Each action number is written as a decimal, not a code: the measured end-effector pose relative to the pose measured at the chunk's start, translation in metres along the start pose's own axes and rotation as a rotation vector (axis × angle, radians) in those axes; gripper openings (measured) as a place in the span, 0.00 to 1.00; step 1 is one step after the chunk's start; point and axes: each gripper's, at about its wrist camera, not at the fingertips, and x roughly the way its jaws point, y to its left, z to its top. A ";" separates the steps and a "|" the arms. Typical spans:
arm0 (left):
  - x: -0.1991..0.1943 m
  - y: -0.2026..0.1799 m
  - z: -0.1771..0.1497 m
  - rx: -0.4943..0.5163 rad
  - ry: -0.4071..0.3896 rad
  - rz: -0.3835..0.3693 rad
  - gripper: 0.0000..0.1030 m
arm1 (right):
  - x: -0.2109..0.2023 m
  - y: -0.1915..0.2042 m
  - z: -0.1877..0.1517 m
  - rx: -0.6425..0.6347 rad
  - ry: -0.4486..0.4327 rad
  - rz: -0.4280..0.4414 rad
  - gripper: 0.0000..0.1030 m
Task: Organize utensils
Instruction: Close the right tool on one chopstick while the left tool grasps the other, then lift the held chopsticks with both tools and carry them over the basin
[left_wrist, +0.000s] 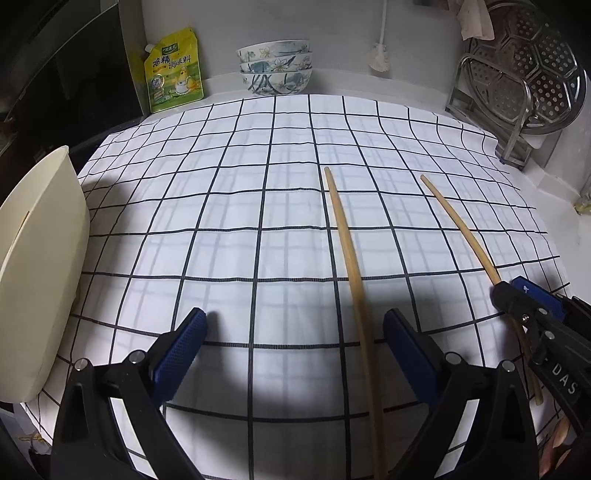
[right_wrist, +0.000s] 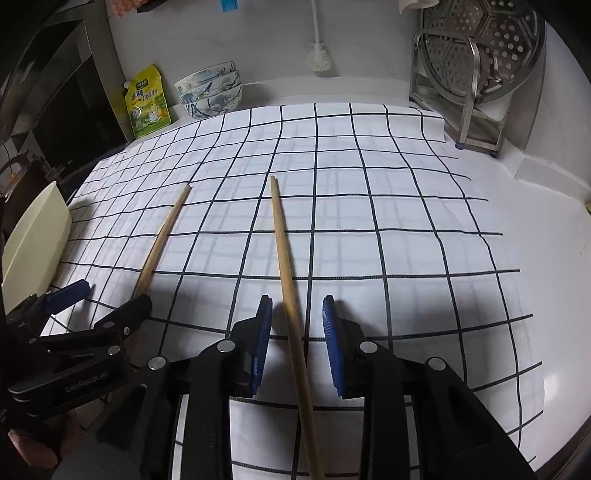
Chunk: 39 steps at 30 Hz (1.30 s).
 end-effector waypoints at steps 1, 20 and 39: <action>-0.001 -0.001 0.000 0.002 -0.007 -0.001 0.86 | 0.001 0.002 0.000 -0.009 -0.002 -0.009 0.26; -0.016 0.004 -0.003 0.009 0.005 -0.062 0.07 | -0.005 0.004 0.001 0.012 -0.035 0.014 0.06; -0.123 0.083 0.020 -0.050 -0.192 -0.134 0.07 | -0.063 0.082 0.028 0.014 -0.154 0.169 0.06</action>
